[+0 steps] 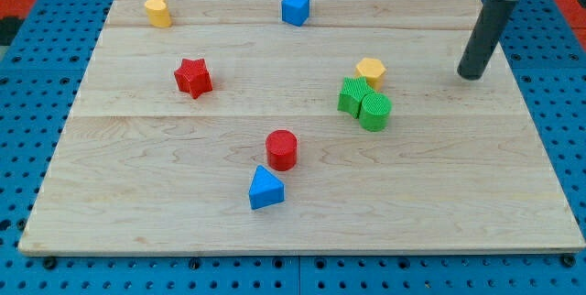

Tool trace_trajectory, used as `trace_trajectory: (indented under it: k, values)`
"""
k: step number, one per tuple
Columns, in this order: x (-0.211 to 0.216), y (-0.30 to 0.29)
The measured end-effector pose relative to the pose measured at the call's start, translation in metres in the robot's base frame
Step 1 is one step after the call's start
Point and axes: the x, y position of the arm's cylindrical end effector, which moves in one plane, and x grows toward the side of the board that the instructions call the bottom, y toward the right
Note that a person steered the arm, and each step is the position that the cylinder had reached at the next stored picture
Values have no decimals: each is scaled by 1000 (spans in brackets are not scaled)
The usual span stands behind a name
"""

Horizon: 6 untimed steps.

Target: Push the green circle into the yellow hexagon

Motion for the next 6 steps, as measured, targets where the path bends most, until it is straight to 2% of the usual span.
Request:
trace_trajectory:
  k: [2, 3, 4, 5, 6]
  values:
    - [117, -63]
    - [103, -177]
    - [72, -159]
    - [63, -89]
    - [38, -71]
